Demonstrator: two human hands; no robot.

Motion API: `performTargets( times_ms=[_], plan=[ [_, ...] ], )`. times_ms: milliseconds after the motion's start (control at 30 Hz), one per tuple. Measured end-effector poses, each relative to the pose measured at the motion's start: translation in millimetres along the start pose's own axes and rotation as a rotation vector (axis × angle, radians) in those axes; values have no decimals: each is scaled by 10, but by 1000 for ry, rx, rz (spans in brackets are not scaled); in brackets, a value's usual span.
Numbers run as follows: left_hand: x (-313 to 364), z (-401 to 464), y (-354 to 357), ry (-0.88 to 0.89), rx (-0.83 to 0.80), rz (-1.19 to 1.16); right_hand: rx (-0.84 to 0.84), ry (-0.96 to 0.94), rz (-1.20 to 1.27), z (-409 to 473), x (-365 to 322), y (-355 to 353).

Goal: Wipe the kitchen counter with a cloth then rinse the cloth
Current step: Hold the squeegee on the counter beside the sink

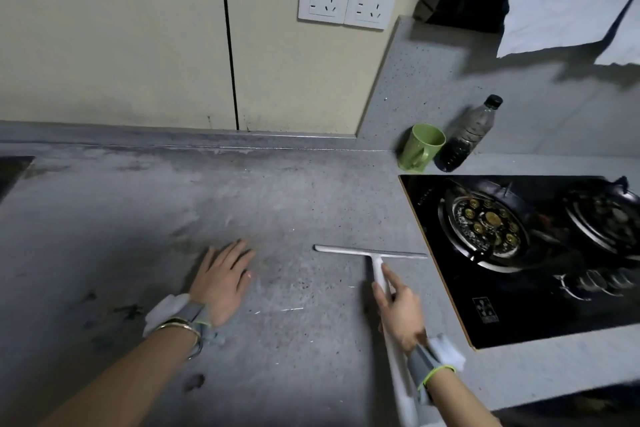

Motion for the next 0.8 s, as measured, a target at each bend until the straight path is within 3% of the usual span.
performTargets(
  times_ms=[500,800],
  plan=[
    [-429,-923,-64,14,-38,-12,162,51,-2,-991,4,248],
    [-662,-1186,-235,-43,-22,-20,365,215,247,-1112,215,4]
  ],
)
Point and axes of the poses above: each hand's wrist, its own z-axis towards the middle knuckle, its own y-axis out of the palm, x = y × z, the point moved 8 cm from there along z, towards the middle knuckle, and after that the axes turned 2 degrees about y, right-handed, at the moved point
